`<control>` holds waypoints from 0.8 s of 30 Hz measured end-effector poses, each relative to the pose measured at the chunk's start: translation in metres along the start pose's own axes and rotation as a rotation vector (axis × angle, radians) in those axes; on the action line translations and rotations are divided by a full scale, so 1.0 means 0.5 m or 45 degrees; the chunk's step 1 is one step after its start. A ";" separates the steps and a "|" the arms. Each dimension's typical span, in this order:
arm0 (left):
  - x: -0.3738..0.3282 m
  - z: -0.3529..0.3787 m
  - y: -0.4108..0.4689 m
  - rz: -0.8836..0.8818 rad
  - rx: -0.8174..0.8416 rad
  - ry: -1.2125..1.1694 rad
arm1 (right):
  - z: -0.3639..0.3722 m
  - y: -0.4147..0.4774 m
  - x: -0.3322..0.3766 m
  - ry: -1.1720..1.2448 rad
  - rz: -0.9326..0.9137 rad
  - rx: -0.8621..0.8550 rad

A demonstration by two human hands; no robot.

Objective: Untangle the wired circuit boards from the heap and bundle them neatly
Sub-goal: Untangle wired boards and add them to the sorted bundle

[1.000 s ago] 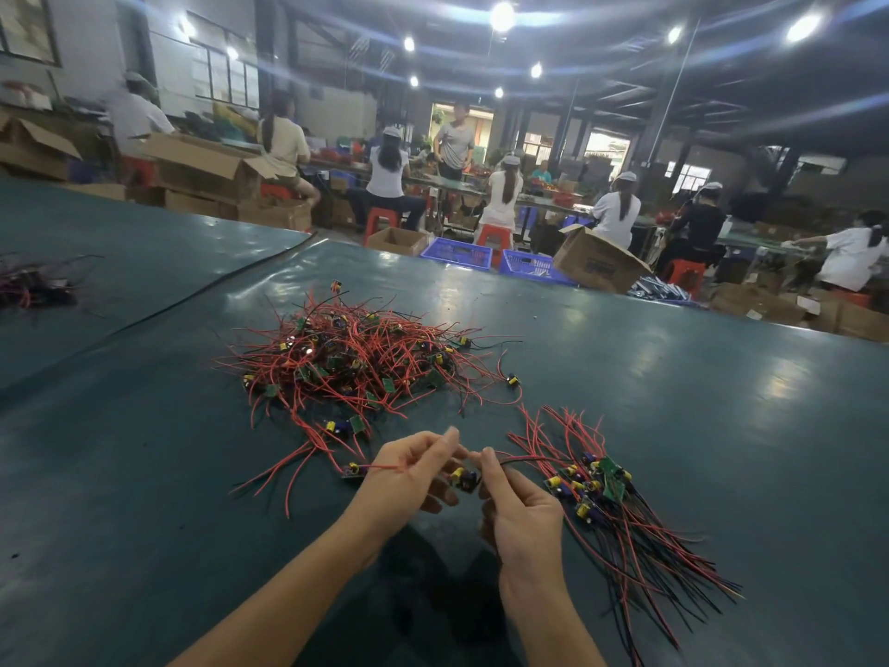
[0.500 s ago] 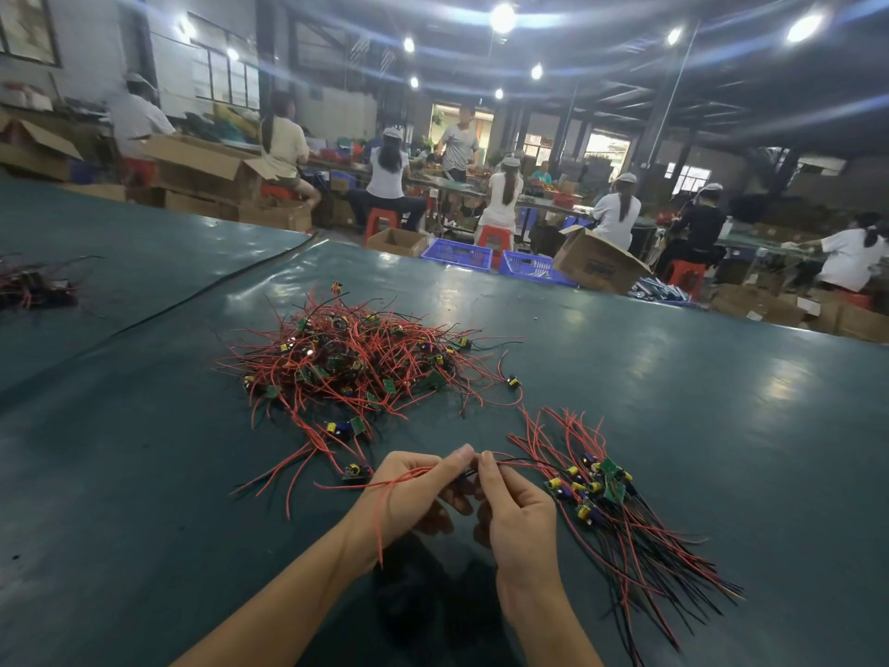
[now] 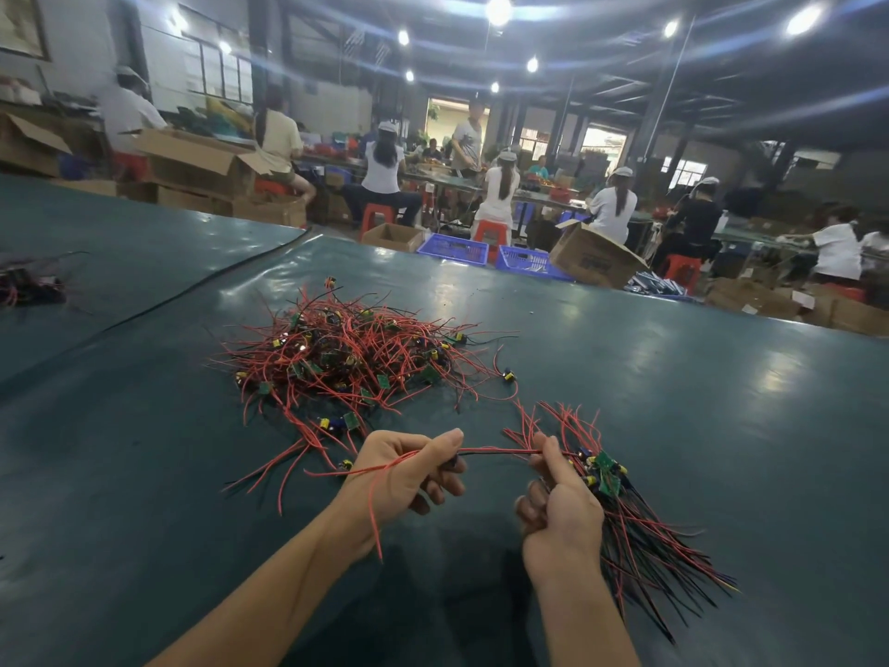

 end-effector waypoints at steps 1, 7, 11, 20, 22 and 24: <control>0.002 0.002 -0.001 -0.004 0.001 0.001 | -0.005 0.005 0.000 0.037 0.002 -0.011; 0.012 0.007 -0.007 -0.030 -0.023 -0.023 | -0.010 0.000 0.003 -0.130 -0.109 -0.050; 0.012 0.013 -0.012 -0.015 -0.020 0.007 | 0.053 -0.046 -0.030 -0.405 -0.135 0.219; 0.009 0.021 -0.012 -0.025 0.043 0.070 | 0.048 -0.044 -0.018 -0.433 -0.284 0.070; 0.006 0.017 -0.012 -0.031 0.045 0.063 | 0.029 -0.030 -0.009 -0.417 -0.316 -0.022; 0.004 0.012 -0.011 -0.033 0.035 0.051 | 0.009 -0.014 0.000 -0.384 -0.349 -0.111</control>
Point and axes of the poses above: each hand's wrist, its own y-axis towards the middle knuckle, its own z-axis out of the palm, x = y × z, the point moved 8 cm from there along y, towards the middle knuckle, and after that the axes turned 12 degrees about -y, right-handed, at the moved point
